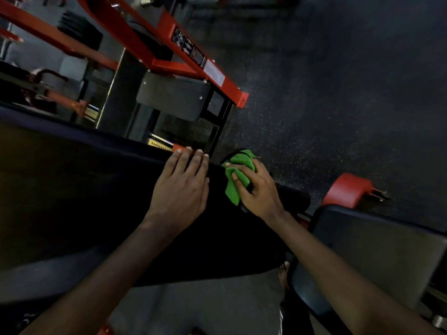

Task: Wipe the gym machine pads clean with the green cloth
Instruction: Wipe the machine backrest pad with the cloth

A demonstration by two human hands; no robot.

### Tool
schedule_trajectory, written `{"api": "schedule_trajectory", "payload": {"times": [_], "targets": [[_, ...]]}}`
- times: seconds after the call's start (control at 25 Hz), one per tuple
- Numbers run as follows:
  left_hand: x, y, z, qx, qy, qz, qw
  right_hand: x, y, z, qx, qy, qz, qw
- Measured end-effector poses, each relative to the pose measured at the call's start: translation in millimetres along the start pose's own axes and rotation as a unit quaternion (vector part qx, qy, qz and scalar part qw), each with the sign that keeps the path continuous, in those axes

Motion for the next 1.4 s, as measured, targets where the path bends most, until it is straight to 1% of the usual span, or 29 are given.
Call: {"api": "schedule_trajectory", "payload": {"times": [0.08, 0.16, 0.24, 0.32, 0.4, 0.48, 0.68, 0.84, 0.88, 0.96, 1.04, 1.08, 1.16, 1.24, 1.36, 1.4], "targets": [[4, -1, 4, 0.003, -0.006, -0.005, 1.0, 27, 12, -2, -0.004, -0.002, 0.05, 0.999], [9, 0, 7, -0.003, -0.014, -0.006, 1.0, 33, 14, 1, 0.003, 0.001, 0.084, 0.996], [13, 0, 9, -0.008, -0.025, -0.007, 1.0, 19, 11, 4, 0.02, 0.013, 0.091, 0.996], [17, -2, 12, -0.011, -0.03, -0.01, 0.999, 7, 10, 5, 0.017, 0.017, 0.076, 0.997], [23, -3, 16, -0.016, -0.027, -0.017, 0.999, 14, 18, 4, 0.008, 0.003, 0.053, 0.999], [30, -3, 21, -0.02, -0.03, -0.022, 0.999, 36, 28, 1, 0.005, -0.004, 0.051, 0.999], [50, -8, 33, -0.037, -0.035, -0.02, 0.998, 77, 38, 3, 0.019, -0.011, 0.107, 0.994], [65, -9, 38, -0.053, -0.05, -0.017, 0.997, 76, 38, 4, 0.058, -0.021, 0.158, 0.985], [68, -10, 40, -0.057, -0.05, -0.018, 0.997, 69, 35, 5, 0.062, -0.015, 0.154, 0.986], [76, -13, 45, -0.055, -0.044, -0.021, 0.997, 57, 30, 6, 0.054, 0.005, 0.116, 0.992], [81, -15, 49, -0.051, -0.035, -0.027, 0.998, 65, 32, 6, 0.035, 0.013, 0.08, 0.996], [83, -15, 52, -0.052, -0.035, -0.029, 0.998, 78, 36, 5, 0.035, 0.015, 0.075, 0.996], [87, -17, 58, -0.054, -0.036, -0.031, 0.997, 108, 50, 5, 0.044, 0.028, 0.098, 0.994], [95, -21, 62, -0.06, -0.032, -0.03, 0.997, 132, 62, 6, 0.049, 0.037, 0.145, 0.988], [109, -26, 67, -0.074, -0.029, -0.028, 0.996, 159, 69, 5, 0.033, 0.026, 0.202, 0.979], [112, -27, 68, -0.075, -0.027, -0.026, 0.996, 170, 71, 1, 0.032, 0.021, 0.232, 0.972]]}}
Point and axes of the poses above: each hand's wrist, its own y-axis away from the middle knuckle, its own z-axis out of the palm, x = y × z, the point moved 1 cm from there along -y, towards the middle knuckle, and after that the axes turned 8 degrees about y, right-handed, at the moved point
